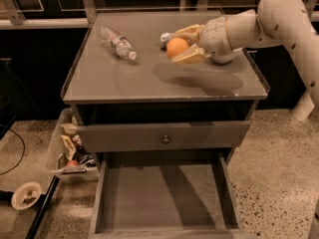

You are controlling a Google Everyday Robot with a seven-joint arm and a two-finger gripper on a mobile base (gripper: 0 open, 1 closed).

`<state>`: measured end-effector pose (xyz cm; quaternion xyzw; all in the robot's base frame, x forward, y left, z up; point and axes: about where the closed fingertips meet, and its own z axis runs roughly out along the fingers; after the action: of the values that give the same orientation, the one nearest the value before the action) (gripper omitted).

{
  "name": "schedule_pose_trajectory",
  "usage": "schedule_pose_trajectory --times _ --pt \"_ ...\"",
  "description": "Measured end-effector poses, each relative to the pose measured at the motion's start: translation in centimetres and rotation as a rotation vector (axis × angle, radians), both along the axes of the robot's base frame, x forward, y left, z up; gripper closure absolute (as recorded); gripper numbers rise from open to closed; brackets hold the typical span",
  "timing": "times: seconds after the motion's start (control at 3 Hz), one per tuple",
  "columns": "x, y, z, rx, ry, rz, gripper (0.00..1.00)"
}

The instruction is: Pick orange from middle drawer and place on counter

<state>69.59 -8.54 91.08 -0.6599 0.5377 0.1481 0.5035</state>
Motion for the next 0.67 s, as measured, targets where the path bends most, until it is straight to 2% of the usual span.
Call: schedule_pose_trajectory --times 0.33,0.67 --pt "1.7 -0.1 -1.9 -0.053 0.101 -0.072 1.00" --pt "2.6 0.1 -3.4 -0.095 0.169 -0.110 1.00"
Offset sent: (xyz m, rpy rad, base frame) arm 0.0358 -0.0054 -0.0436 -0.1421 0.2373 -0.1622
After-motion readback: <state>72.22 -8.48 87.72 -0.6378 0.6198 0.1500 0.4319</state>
